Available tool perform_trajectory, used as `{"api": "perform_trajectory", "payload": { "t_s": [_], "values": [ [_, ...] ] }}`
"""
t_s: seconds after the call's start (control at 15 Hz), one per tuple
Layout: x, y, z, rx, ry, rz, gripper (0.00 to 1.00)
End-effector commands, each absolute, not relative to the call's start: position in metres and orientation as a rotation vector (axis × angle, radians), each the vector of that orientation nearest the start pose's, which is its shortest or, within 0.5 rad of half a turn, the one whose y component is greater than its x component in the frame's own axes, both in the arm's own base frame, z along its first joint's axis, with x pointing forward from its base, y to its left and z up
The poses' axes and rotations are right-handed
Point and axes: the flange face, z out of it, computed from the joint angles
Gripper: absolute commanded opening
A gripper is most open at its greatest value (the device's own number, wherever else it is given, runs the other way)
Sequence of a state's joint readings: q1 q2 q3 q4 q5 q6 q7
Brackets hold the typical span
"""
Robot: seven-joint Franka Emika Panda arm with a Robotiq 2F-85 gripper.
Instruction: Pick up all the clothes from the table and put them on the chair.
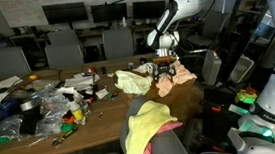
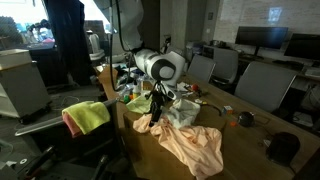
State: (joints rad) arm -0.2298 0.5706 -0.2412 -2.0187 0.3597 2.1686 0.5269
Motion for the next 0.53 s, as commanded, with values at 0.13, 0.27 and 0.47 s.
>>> {"api": "perform_trajectory", "payload": {
  "t_s": [0.13,0.27,0.47],
  "values": [
    [0.4969,-0.2388,0.1405,-2.423,1.748,0.6,1.0],
    [0.4966,-0.2388,0.1408,-2.421,1.748,0.6,1.0],
    [0.4964,-0.2377,0.1412,-2.423,1.742,0.599,0.73]
  ]
}}
